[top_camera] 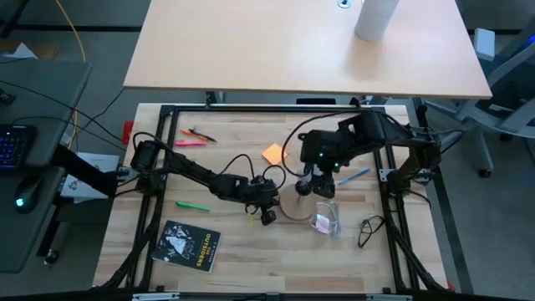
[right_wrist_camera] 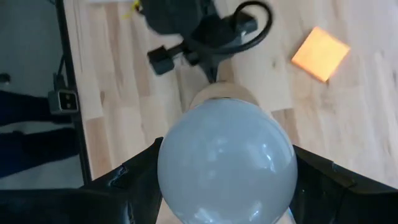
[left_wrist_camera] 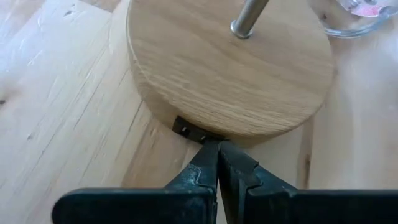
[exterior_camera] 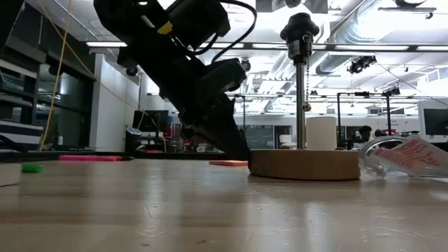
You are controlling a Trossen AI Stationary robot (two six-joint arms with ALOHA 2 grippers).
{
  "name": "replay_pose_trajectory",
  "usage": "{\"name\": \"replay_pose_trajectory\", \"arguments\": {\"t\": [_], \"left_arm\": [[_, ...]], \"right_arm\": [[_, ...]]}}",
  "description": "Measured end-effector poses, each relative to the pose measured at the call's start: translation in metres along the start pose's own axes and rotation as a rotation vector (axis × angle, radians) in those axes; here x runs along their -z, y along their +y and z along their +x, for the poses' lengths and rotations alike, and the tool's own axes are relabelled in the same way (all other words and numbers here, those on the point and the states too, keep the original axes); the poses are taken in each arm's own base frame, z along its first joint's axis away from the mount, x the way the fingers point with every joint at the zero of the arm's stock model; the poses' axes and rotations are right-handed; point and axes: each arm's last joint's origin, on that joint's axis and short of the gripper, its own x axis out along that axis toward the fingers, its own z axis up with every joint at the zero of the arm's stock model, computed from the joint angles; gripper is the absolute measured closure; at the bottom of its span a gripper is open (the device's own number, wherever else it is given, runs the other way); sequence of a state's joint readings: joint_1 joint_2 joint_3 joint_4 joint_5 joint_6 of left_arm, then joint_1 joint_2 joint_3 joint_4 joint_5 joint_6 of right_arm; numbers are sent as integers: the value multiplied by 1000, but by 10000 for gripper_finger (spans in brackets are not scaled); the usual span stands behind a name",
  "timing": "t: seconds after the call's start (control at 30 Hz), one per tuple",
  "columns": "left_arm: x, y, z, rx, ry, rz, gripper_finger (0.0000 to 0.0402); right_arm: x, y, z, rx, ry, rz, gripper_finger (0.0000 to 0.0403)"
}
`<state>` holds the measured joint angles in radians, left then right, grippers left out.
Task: Screw lightbulb
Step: Insert the white lightbulb into the lamp
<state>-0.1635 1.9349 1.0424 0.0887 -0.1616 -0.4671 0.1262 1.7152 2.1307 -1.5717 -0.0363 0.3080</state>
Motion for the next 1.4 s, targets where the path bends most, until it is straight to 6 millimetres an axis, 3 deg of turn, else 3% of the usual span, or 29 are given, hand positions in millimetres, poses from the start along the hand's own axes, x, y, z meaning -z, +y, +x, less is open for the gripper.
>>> {"name": "replay_pose_trajectory", "arguments": {"t": [0.5,1.23,1.4], "left_arm": [[-11,2,0,24,-84,-27,401],[-4,-5,-1,101,-16,-7,401],[-4,-5,-2,117,-5,0,401]], "right_arm": [[-4,2,5,-39,18,-34,139],[-3,-1,2,-14,4,-31,139],[22,-14,14,21,103,0,139]]}}
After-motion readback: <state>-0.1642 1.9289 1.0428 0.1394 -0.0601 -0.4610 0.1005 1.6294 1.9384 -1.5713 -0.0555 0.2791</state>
